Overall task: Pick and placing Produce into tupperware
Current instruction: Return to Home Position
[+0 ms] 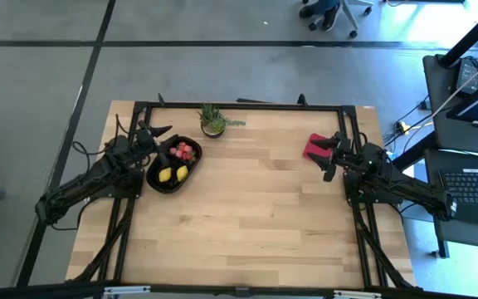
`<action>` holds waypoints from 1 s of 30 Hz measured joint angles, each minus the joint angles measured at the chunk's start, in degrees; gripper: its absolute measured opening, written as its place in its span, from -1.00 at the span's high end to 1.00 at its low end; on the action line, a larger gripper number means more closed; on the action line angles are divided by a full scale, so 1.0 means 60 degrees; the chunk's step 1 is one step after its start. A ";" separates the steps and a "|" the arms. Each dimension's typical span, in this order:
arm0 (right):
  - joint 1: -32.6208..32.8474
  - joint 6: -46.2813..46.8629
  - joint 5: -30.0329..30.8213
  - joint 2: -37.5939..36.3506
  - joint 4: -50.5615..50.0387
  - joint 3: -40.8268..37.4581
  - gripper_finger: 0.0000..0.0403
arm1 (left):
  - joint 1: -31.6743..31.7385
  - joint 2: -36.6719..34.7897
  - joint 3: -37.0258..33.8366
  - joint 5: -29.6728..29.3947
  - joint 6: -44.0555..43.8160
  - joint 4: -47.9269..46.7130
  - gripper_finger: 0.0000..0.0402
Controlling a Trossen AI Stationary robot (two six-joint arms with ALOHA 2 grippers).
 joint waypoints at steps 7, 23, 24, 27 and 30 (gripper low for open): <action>-0.0001 0.0000 0.0000 0.0000 0.0000 0.0000 -0.31 | -0.0001 0.0000 0.0004 -0.0004 0.0003 0.0000 0.11; 0.0003 0.0003 -0.0001 -0.0004 0.0004 0.0000 -0.31 | 0.0003 0.0000 0.0004 -0.0002 0.0003 0.0000 0.09; 0.0003 0.0003 0.0003 -0.0004 0.0000 0.0000 -0.31 | 0.0001 0.0001 0.0003 -0.0004 0.0003 0.0000 0.09; 0.0002 0.0002 0.0001 -0.0004 0.0003 0.0000 -0.31 | -0.0001 0.0000 0.0004 -0.0004 0.0003 0.0000 0.10; 0.0001 -0.0001 0.0001 -0.0004 0.0004 0.0000 -0.31 | 0.0002 0.0000 0.0001 -0.0003 0.0000 0.0000 0.12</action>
